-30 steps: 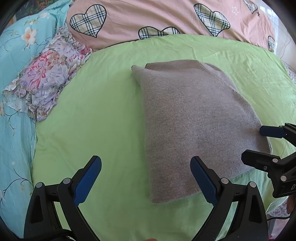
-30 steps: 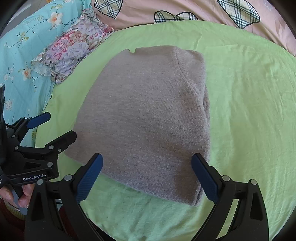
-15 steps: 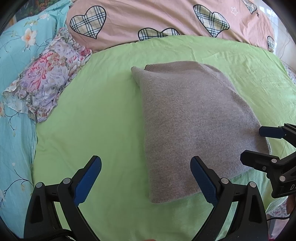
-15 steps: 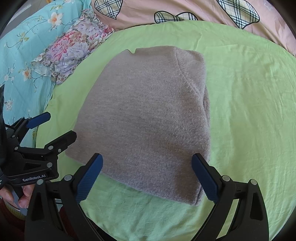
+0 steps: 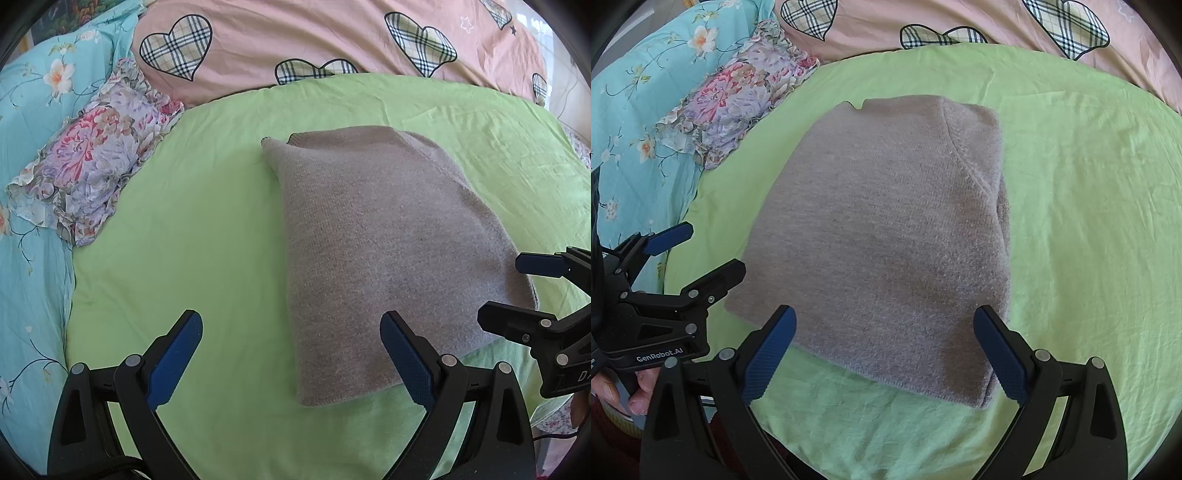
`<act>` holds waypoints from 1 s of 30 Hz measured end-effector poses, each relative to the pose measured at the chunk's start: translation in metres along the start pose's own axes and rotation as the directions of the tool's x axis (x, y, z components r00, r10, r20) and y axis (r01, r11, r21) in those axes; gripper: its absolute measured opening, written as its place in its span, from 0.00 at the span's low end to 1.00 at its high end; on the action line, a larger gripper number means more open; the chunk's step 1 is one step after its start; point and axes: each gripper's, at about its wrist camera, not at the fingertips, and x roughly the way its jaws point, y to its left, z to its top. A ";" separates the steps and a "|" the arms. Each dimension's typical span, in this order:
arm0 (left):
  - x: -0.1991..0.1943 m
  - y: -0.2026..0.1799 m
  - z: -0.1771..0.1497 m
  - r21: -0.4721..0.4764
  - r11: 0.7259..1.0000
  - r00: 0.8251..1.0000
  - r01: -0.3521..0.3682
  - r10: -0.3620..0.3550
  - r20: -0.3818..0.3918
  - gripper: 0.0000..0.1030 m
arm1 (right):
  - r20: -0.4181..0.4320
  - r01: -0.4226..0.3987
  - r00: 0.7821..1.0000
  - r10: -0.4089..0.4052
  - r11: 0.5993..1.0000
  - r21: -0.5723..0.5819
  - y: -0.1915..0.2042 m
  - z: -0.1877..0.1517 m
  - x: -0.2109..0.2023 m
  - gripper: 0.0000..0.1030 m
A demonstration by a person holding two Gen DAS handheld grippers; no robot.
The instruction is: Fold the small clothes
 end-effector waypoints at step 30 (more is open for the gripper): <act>-0.005 -0.008 0.003 0.002 1.000 1.000 -0.001 0.001 0.008 0.95 | 0.008 0.001 1.000 -0.001 1.000 0.003 0.004 0.001 -0.004 0.94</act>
